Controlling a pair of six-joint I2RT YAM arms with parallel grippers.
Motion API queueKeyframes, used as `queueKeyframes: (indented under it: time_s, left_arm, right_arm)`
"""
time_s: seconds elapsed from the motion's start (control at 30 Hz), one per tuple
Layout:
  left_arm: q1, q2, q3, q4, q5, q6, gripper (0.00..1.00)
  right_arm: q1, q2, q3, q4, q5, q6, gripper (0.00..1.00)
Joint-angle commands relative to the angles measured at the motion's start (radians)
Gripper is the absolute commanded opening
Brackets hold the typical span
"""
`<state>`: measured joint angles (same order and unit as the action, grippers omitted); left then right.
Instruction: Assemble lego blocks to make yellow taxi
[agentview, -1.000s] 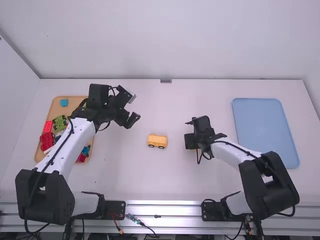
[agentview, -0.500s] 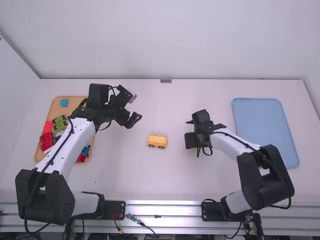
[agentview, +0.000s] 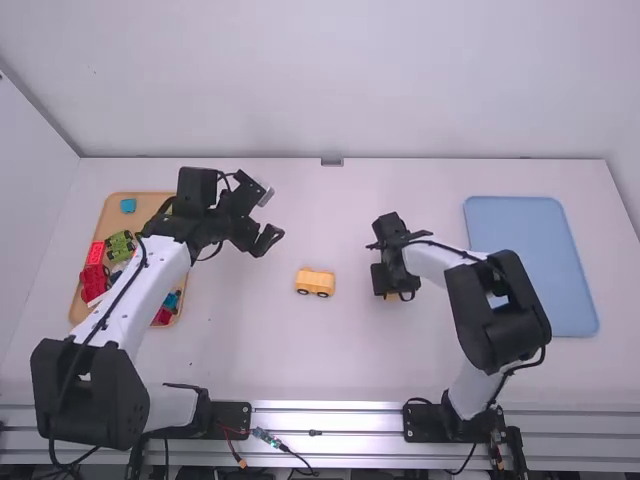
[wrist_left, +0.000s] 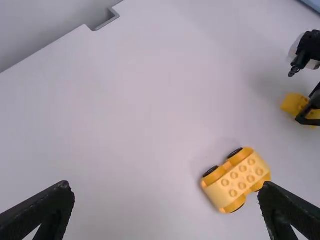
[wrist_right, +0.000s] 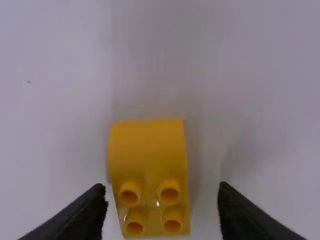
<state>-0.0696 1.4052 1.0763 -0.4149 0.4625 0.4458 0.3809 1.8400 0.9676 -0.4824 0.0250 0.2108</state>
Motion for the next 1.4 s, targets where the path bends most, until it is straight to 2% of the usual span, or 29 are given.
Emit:
queueKeyframes:
  time_s: [0.0, 0.23, 0.37, 0.53, 0.87, 0.93, 1.07, 1.2, 1.37]
  left_arm:
    - [0.002, 0.004, 0.016, -0.002, 0.016, 0.011, 0.99]
    - [-0.002, 0.004, 0.016, -0.002, 0.016, 0.02, 0.99]
    - [-0.002, 0.004, 0.016, -0.001, 0.011, 0.019, 0.99]
    - [-0.002, 0.004, 0.016, -0.002, -0.019, 0.02, 0.99]
    - [-0.002, 0.004, 0.016, -0.014, -0.01, 0.07, 0.99]
    - [-0.002, 0.004, 0.016, -0.016, -0.011, 0.071, 0.99]
    - [-0.002, 0.004, 0.016, -0.022, -0.011, 0.096, 0.99]
    - [-0.002, 0.004, 0.016, -0.021, -0.009, 0.096, 0.99]
    - [-0.001, 0.004, 0.016, -0.021, -0.011, 0.097, 0.99]
  right_arm:
    - [0.006, 0.011, 0.012, 0.005, 0.02, -0.003, 0.41]
    - [0.005, 0.011, 0.013, 0.006, -0.01, -0.07, 0.29]
    - [0.006, 0.011, 0.014, 0.011, -0.007, -0.131, 0.3]
    - [0.005, 0.011, 0.04, 0.019, -0.105, -0.285, 0.29]
    - [0.005, 0.011, 0.155, -0.116, -0.126, -0.637, 0.32]
    - [0.006, 0.011, 0.163, -0.135, -0.123, -0.71, 0.3]
    - [0.024, 0.011, 0.159, -0.163, -0.13, -0.844, 0.18]
    - [0.049, 0.011, 0.142, -0.177, -0.113, -0.977, 0.19]
    - [0.091, 0.011, 0.111, -0.083, -0.057, -1.067, 0.2]
